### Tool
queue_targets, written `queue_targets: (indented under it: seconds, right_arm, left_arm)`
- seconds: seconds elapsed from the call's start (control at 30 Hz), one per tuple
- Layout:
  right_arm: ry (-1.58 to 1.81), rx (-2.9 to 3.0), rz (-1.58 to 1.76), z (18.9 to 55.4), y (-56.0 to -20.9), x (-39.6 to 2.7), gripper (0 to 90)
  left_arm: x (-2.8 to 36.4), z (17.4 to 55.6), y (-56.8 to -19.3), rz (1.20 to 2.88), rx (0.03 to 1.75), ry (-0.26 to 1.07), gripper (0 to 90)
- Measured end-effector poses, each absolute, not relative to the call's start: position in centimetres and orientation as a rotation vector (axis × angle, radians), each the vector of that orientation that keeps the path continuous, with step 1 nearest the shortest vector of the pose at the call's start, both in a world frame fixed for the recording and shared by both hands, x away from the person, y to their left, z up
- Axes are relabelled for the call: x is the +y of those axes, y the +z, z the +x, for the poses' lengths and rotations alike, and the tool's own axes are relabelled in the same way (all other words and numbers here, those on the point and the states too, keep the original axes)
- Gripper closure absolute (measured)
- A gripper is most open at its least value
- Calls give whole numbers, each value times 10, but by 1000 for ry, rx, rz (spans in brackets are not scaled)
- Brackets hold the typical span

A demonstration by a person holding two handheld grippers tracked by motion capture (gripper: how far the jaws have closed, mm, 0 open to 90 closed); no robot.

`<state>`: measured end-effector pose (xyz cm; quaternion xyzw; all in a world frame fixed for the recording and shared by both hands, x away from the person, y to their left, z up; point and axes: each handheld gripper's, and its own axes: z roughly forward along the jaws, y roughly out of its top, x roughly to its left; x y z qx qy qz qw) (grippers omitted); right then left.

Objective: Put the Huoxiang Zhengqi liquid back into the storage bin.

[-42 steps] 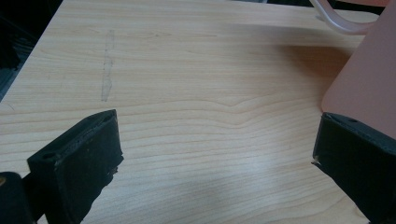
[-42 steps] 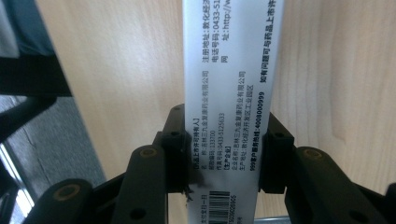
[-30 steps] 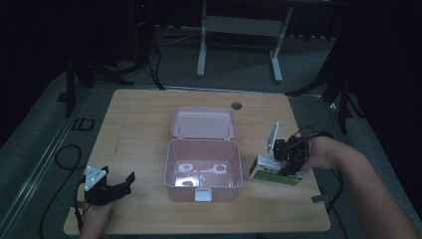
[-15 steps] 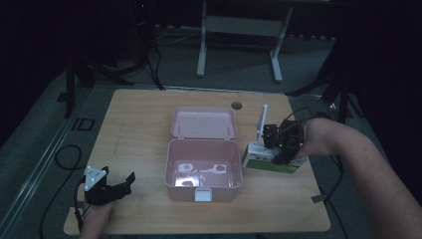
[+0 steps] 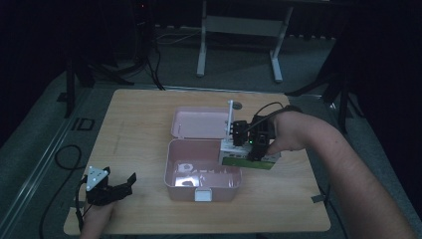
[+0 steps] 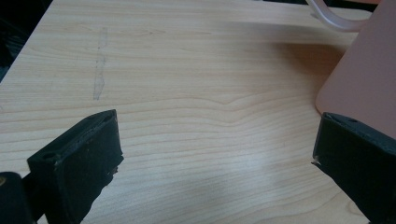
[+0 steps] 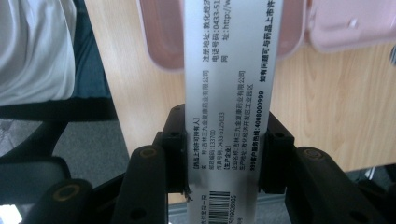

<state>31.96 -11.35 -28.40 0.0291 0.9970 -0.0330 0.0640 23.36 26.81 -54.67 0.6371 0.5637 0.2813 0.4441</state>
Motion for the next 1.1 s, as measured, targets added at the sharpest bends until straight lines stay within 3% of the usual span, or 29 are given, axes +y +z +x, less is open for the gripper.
queue_targets:
  seconds: [0.47, 1.1]
  right_arm:
    - [-65, 3027, -58, 316, -288, -72, 619]
    - [-30, 3051, -145, 317, -308, -52, 619]
  left_arm:
    - [269, 234, -546, 1577, 1396, 700, 14]
    - [269, 233, -546, 1576, 1392, 699, 14]
